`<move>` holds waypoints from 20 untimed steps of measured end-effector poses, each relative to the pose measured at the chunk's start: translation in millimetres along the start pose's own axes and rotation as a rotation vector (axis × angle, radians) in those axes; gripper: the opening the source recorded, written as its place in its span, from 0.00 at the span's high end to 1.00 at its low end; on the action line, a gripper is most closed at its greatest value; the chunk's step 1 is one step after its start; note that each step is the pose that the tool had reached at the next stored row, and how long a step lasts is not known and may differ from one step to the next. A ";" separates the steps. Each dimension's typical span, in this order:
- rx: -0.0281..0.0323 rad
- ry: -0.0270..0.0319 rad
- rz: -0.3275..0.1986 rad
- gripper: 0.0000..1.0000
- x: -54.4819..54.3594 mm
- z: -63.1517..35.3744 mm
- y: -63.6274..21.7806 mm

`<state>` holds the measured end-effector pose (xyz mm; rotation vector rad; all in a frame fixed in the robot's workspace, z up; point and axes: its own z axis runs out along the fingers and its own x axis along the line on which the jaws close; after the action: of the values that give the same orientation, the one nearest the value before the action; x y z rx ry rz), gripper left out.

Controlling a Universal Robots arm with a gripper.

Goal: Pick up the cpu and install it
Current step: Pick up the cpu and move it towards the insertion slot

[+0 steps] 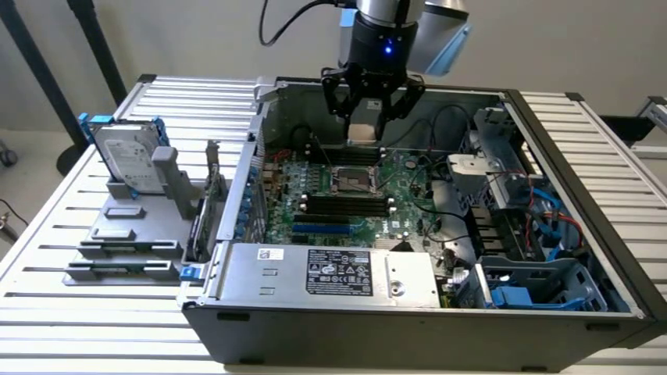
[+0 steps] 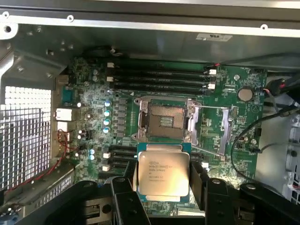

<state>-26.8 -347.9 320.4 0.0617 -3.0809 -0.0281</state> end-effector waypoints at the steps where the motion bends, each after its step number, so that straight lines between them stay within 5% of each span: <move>1: 0.0001 0.0000 0.000 0.45 -0.9 1.9 3.2; 11: -0.0004 -0.0002 0.008 0.45 -3.6 20.4 26.3; 20: -0.0007 -0.0002 0.014 0.45 -4.0 28.1 26.7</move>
<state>-25.5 -320.6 292.6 0.0406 -3.0813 -0.0286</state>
